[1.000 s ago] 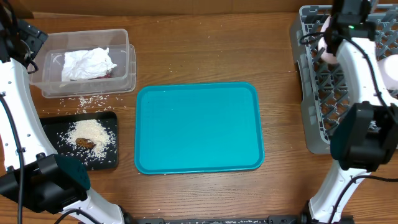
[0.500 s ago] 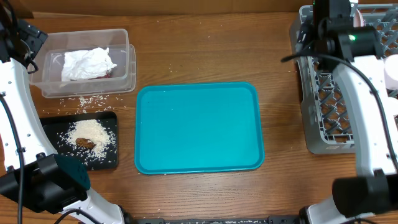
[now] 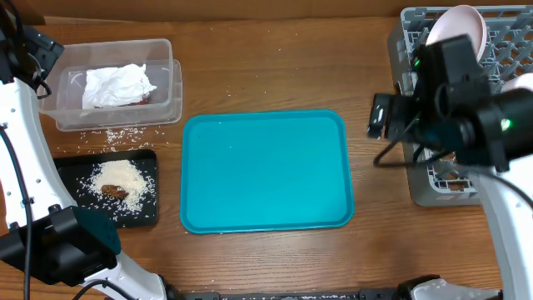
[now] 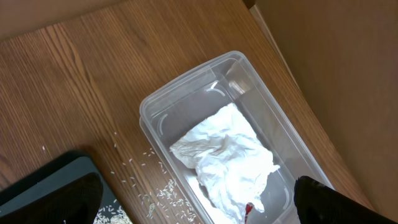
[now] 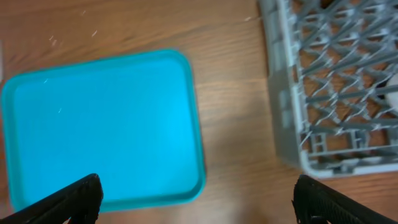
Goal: Sort waste into correct bins and load items into the dishwasher
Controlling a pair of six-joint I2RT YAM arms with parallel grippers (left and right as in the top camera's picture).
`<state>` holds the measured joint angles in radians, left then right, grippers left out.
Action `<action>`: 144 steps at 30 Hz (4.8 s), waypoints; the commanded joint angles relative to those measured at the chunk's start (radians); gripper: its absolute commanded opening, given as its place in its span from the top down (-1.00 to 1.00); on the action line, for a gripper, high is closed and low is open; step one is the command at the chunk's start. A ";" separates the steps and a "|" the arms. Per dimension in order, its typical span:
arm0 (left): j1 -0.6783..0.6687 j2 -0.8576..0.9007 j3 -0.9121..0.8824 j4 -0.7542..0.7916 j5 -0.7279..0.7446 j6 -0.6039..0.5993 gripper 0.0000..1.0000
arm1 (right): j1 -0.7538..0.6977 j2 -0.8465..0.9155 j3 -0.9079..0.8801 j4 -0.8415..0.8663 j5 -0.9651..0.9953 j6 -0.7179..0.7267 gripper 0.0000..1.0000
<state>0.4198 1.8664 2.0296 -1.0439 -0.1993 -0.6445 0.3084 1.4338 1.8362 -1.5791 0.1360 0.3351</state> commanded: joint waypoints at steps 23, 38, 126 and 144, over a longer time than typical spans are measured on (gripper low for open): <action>0.005 0.006 0.004 0.001 -0.013 0.016 -1.00 | 0.118 -0.100 -0.188 -0.114 -0.127 0.046 -1.00; 0.005 0.006 0.004 0.001 -0.013 0.016 -1.00 | 0.107 -0.361 -0.414 0.197 -0.116 0.054 -1.00; 0.005 0.006 0.004 0.001 -0.013 0.016 -1.00 | -0.474 -1.431 -1.828 1.499 -0.194 -0.235 -1.00; 0.005 0.014 0.004 0.000 -0.014 0.017 -1.00 | -0.474 -1.431 -1.828 1.499 -0.194 -0.235 -1.00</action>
<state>0.4198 1.8664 2.0296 -1.0443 -0.1993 -0.6445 -0.1623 0.0147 0.0185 -0.0830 -0.0631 0.1040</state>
